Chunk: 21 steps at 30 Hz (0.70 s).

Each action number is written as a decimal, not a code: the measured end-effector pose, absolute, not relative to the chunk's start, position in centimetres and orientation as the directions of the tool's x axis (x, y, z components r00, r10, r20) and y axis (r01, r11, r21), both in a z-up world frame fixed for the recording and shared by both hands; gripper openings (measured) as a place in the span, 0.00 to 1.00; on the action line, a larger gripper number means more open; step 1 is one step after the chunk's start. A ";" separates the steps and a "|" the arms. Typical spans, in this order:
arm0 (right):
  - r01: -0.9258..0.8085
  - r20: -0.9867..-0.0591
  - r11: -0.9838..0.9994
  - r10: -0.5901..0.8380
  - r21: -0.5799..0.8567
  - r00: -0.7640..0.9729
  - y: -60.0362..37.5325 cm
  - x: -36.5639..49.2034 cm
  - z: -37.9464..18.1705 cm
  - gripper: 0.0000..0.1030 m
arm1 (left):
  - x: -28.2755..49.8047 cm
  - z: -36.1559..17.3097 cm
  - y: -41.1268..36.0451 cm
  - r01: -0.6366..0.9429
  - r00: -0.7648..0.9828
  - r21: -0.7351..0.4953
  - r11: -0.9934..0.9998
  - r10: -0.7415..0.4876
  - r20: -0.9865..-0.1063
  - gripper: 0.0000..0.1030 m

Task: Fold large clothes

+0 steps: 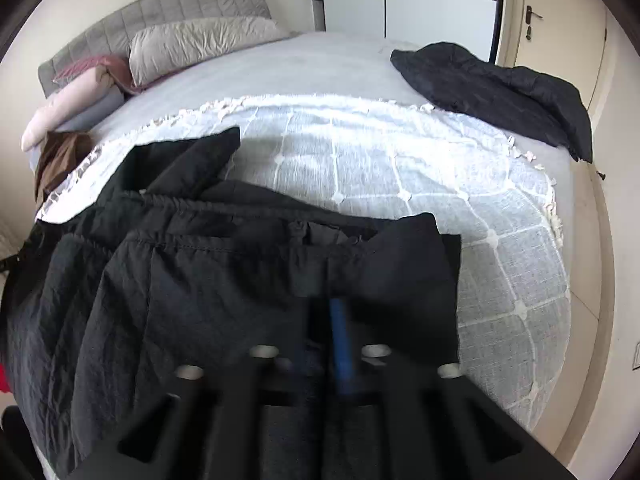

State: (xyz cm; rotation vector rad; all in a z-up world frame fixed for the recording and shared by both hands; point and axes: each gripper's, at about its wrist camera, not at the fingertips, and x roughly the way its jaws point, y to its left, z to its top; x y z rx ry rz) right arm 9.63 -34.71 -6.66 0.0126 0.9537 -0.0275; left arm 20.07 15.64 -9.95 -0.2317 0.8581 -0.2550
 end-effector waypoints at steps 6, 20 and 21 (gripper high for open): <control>0.108 -0.687 0.994 -0.094 -0.023 0.721 -36.1 8.9 -0.7 0.05 | 19.6 -3.8 18.7 0.098 0.784 -0.369 0.924 -0.301 -0.543 0.06; 0.177 -0.742 0.937 0.113 0.300 0.661 -41.0 15.3 -2.0 0.40 | 26.9 -10.0 18.4 -0.030 0.701 -0.352 0.936 -0.231 -0.675 0.06; 0.183 -0.754 0.935 0.118 0.304 0.647 -41.3 15.0 -3.0 0.57 | 26.7 -10.8 18.7 -0.032 0.692 -0.371 0.928 -0.247 -0.678 0.06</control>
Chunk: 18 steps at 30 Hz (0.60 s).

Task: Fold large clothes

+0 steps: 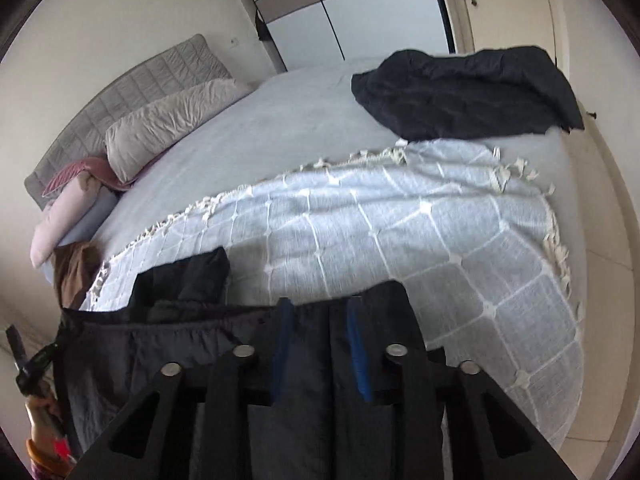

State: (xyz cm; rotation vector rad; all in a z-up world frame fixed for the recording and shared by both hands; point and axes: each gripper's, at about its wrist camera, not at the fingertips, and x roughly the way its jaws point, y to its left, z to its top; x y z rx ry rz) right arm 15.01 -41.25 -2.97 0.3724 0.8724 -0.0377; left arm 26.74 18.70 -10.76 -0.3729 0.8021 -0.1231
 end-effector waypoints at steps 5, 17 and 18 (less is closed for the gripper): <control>0.242 -0.782 0.915 0.114 0.323 0.612 -43.6 14.6 -5.5 0.63 | 26.3 -11.7 19.3 -0.051 0.685 -0.432 0.901 -0.283 -0.672 0.06; 0.152 -0.706 0.965 0.044 0.212 0.706 -39.9 12.9 -1.5 0.03 | 24.6 -8.7 19.0 -0.061 0.772 -0.426 0.903 -0.228 -0.593 0.05; 0.153 -0.682 0.970 0.016 0.187 0.731 -39.5 12.8 -0.3 0.03 | 24.6 -7.7 18.9 -0.054 0.789 -0.421 0.905 -0.220 -0.574 0.05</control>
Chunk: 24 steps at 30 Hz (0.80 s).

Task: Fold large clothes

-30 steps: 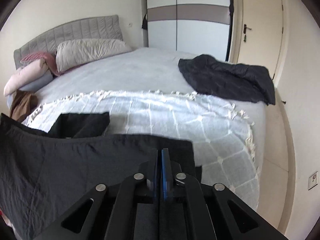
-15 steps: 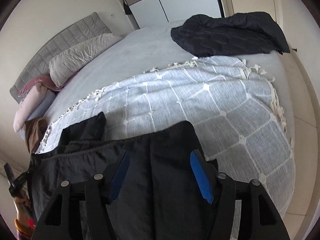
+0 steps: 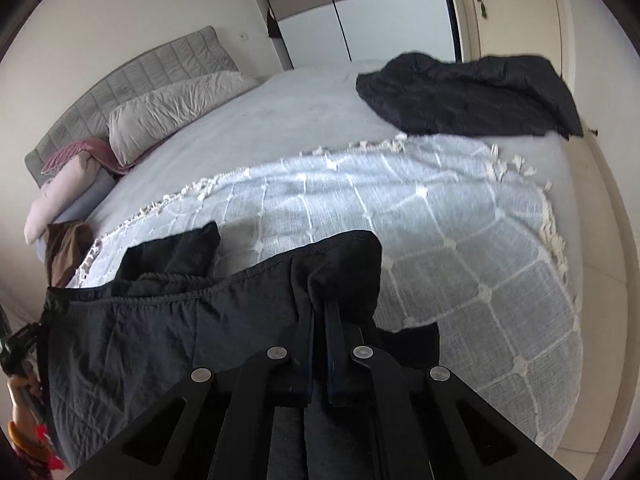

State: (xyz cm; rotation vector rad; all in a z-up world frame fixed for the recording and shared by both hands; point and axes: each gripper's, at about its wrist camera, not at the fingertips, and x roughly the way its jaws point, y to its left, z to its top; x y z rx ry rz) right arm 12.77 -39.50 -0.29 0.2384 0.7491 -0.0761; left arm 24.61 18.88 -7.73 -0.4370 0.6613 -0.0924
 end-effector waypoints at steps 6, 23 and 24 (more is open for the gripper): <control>0.193 -0.562 0.976 -0.105 0.099 0.820 -38.5 15.4 5.7 0.02 | 26.1 -1.7 18.0 -0.023 0.881 -0.348 0.937 -0.146 -0.451 0.05; 0.325 -0.801 0.942 -0.253 -0.077 0.543 -39.9 25.4 -9.2 0.20 | 36.7 -15.6 20.0 -0.288 0.605 -0.191 0.939 0.024 -0.796 0.48; 0.335 -0.794 0.937 -0.275 -0.096 0.542 -39.9 25.2 -8.6 0.26 | 36.5 -15.4 20.3 -0.298 0.602 -0.188 0.936 0.031 -0.798 0.48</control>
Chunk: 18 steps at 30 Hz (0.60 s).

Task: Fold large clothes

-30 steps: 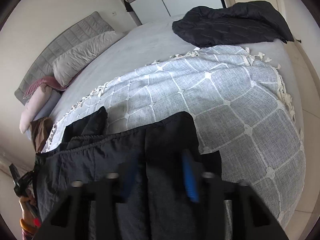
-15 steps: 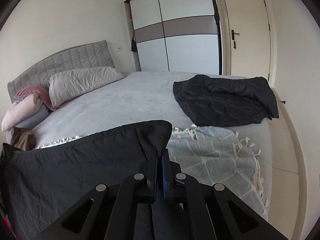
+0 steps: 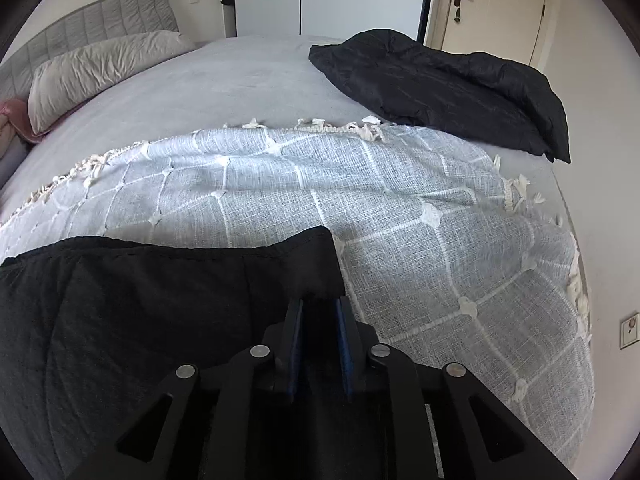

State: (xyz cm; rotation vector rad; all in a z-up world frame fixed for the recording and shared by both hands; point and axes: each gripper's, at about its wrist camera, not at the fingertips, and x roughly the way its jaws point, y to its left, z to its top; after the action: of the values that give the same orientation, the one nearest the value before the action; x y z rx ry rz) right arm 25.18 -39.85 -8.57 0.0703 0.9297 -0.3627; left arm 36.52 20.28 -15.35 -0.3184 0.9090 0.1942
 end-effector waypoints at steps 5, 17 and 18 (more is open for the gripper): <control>0.262 -0.723 0.958 -0.262 -0.115 0.640 -35.4 23.1 -3.7 0.60 | 34.0 -12.0 17.7 -0.261 0.626 -0.132 0.956 0.063 -0.777 0.60; -0.260 -0.823 0.966 0.147 0.000 0.548 -14.3 24.1 -8.2 0.74 | 33.5 -14.3 5.4 0.113 0.521 -0.238 0.965 -0.262 -0.812 0.80; -0.257 -0.818 0.966 0.161 0.017 0.552 -15.1 24.4 -8.5 0.74 | 33.7 -14.8 6.5 0.105 0.524 -0.232 0.967 -0.252 -0.814 0.80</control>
State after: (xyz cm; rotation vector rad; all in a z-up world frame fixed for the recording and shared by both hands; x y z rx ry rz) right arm 24.45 -15.07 -8.49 -0.1087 0.9554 0.2475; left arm 33.68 6.48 -14.77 -0.1611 0.9977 -0.2147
